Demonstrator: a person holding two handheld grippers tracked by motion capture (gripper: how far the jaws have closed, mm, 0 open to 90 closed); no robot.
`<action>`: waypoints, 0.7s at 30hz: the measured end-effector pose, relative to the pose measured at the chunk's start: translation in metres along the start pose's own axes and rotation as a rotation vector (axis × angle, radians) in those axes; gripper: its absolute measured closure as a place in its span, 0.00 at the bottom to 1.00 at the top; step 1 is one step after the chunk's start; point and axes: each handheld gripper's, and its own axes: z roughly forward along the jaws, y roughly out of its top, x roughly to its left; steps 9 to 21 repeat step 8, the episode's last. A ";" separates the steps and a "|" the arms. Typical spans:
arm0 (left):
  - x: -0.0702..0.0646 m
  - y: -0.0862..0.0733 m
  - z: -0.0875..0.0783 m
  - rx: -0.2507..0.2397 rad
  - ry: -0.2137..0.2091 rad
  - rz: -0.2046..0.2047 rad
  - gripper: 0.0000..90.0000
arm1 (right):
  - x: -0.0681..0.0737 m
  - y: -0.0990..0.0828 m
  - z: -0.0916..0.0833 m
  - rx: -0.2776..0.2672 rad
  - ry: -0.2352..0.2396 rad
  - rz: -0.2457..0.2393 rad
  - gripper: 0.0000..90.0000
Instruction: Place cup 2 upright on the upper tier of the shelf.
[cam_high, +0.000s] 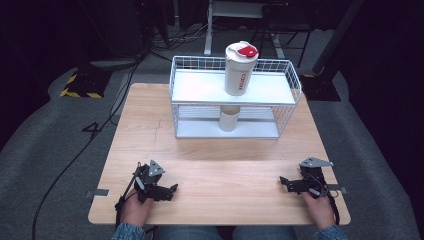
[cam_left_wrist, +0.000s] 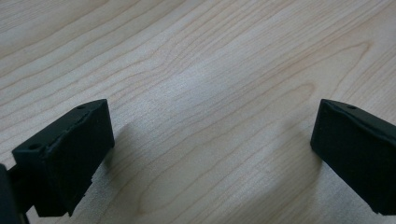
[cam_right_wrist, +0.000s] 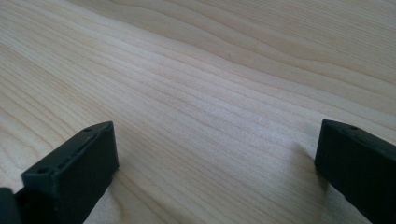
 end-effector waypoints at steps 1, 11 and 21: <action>0.000 0.000 0.000 0.001 0.000 0.002 0.00 | 0.000 0.000 0.000 0.000 0.000 -0.001 0.00; 0.000 0.000 0.000 0.000 0.000 0.000 0.00 | 0.000 0.000 0.000 0.000 0.000 -0.001 0.00; 0.000 0.000 0.000 0.000 0.000 0.000 0.00 | 0.000 0.000 0.000 0.000 0.000 -0.001 0.00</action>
